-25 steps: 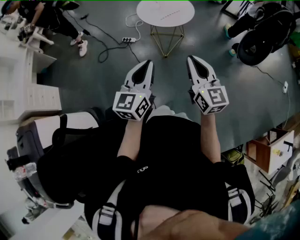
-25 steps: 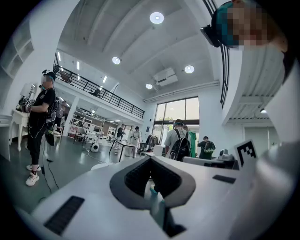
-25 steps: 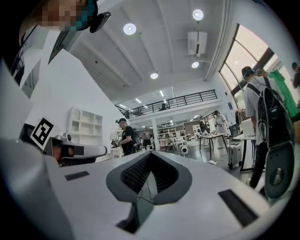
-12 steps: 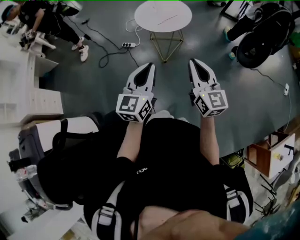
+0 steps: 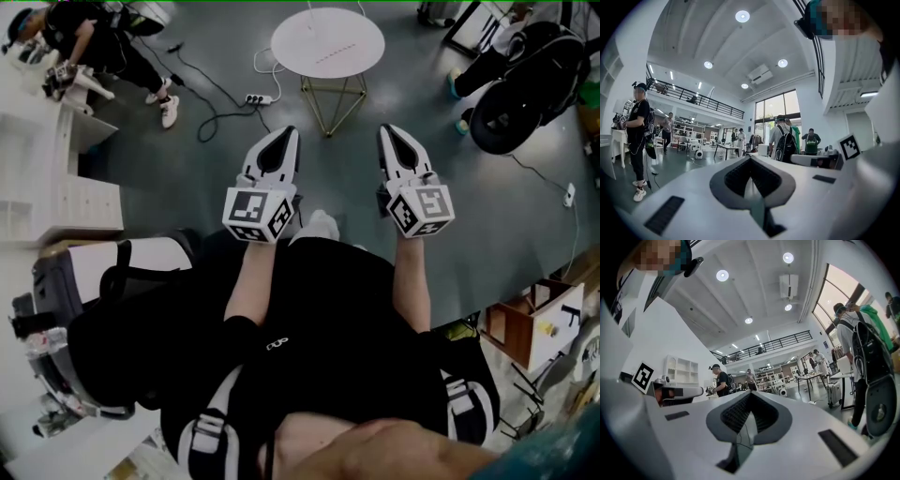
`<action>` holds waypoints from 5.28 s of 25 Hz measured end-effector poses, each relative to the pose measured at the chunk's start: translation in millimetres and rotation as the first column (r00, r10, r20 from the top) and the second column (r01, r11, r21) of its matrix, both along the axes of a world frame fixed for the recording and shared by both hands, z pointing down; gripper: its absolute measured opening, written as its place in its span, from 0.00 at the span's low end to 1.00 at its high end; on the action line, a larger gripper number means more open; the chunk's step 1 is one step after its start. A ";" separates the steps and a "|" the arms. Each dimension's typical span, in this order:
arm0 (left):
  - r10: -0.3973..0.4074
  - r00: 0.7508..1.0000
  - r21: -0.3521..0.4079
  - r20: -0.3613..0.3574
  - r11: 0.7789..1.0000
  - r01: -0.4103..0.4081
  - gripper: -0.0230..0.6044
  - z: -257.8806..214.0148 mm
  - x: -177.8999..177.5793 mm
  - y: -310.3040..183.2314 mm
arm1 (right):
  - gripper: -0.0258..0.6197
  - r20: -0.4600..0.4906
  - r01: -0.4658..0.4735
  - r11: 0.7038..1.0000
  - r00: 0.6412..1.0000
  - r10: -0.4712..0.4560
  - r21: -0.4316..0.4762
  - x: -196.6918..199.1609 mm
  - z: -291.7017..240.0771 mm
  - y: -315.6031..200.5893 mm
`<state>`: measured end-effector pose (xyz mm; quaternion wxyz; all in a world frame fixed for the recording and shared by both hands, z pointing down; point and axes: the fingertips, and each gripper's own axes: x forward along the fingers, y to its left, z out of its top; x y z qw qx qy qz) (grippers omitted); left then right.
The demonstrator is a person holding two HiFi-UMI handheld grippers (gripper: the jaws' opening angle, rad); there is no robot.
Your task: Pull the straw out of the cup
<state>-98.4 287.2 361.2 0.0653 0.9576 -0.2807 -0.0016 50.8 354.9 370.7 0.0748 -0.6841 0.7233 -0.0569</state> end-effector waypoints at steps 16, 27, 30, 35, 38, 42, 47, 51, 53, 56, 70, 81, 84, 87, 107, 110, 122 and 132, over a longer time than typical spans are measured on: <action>-0.053 0.996 -0.019 -0.074 0.998 0.052 0.05 10.4 9.0 -75.8 | 0.06 -0.054 0.052 0.999 0.997 -0.051 0.006 20.6 0.6 -75.7; -0.044 0.993 -0.034 -0.106 0.999 0.040 0.05 14.3 45.3 -189.9 | 0.06 -0.064 0.010 1.000 0.998 -0.011 -0.012 53.1 9.2 -182.0; -0.056 0.991 -0.041 -0.120 0.998 0.051 0.05 10.1 48.7 -222.4 | 0.06 -0.061 0.007 1.000 0.998 -0.008 -0.014 57.4 5.0 -211.6; -0.096 0.982 -0.036 -0.161 0.995 0.091 0.05 4.9 47.0 -277.6 | 0.06 -0.082 0.003 0.999 0.997 -0.006 -0.034 62.9 9.0 -263.4; -0.137 0.975 -0.059 -0.173 0.990 0.129 0.05 9.6 53.3 -312.5 | 0.06 -0.105 0.025 0.999 0.994 -0.029 -0.035 71.0 4.8 -303.0; -0.154 0.972 -0.094 -0.179 0.986 0.140 0.05 11.9 62.4 -355.7 | 0.06 -0.134 0.053 0.998 0.989 -0.055 -0.023 74.2 -17.4 -350.1; -0.095 0.983 -0.084 -0.159 0.993 0.083 0.05 14.4 74.0 -402.1 | 0.06 -0.137 0.015 1.000 0.990 -0.018 -0.023 72.1 -13.8 -395.3; -0.039 0.992 -0.079 -0.123 0.996 0.030 0.05 11.0 107.8 -437.3 | 0.06 -0.097 -0.022 0.999 0.995 0.020 -0.024 99.8 -6.0 -428.7; -0.027 0.994 -0.080 -0.108 0.997 0.018 0.05 15.6 126.3 -455.0 | 0.06 -0.085 -0.029 0.999 0.996 0.026 -0.034 117.3 1.8 -446.4; -0.019 0.996 -0.095 -0.085 0.995 0.011 0.05 28.2 142.2 -479.3 | 0.06 -0.062 -0.039 0.998 0.997 0.035 -0.054 132.4 16.5 -469.2; -0.066 0.991 -0.112 -0.118 0.992 0.053 0.05 34.5 150.0 -549.1 | 0.06 -0.129 -0.069 0.997 0.989 0.071 0.020 145.0 -4.0 -550.5; -0.068 0.995 -0.154 -0.070 0.986 0.056 0.05 50.3 189.9 -556.8 | 0.06 -0.095 -0.088 0.995 0.992 0.083 -0.056 180.7 25.2 -542.8; -0.052 0.997 -0.175 -0.065 0.984 0.040 0.05 52.8 210.5 -552.7 | 0.06 -0.087 -0.075 0.994 0.994 0.068 -0.076 191.1 33.5 -545.0; -0.054 0.997 -0.198 -0.058 0.979 0.041 0.05 59.0 222.6 -552.2 | 0.06 -0.091 -0.042 0.996 0.995 0.035 -0.083 195.1 39.9 -552.7; -0.172 0.984 -0.307 0.035 0.936 0.174 0.05 125.9 198.0 -567.6 | 0.07 -0.177 0.131 0.919 0.962 -0.209 -0.372 183.7 144.9 -634.2; -0.189 0.981 -0.325 0.050 0.926 0.195 0.05 136.3 190.2 -563.3 | 0.07 -0.163 0.144 0.908 0.961 -0.223 -0.393 184.5 157.5 -643.2; -0.241 0.968 -0.390 0.075 0.886 0.251 0.05 163.0 161.5 -563.4 | 0.12 -0.133 0.187 0.852 0.949 -0.285 -0.489 186.9 207.6 -683.7; -0.295 0.951 -0.397 0.092 0.865 0.307 0.05 172.4 140.0 -574.1 | 0.17 -0.137 0.177 0.794 0.941 -0.310 -0.582 196.3 258.3 -718.4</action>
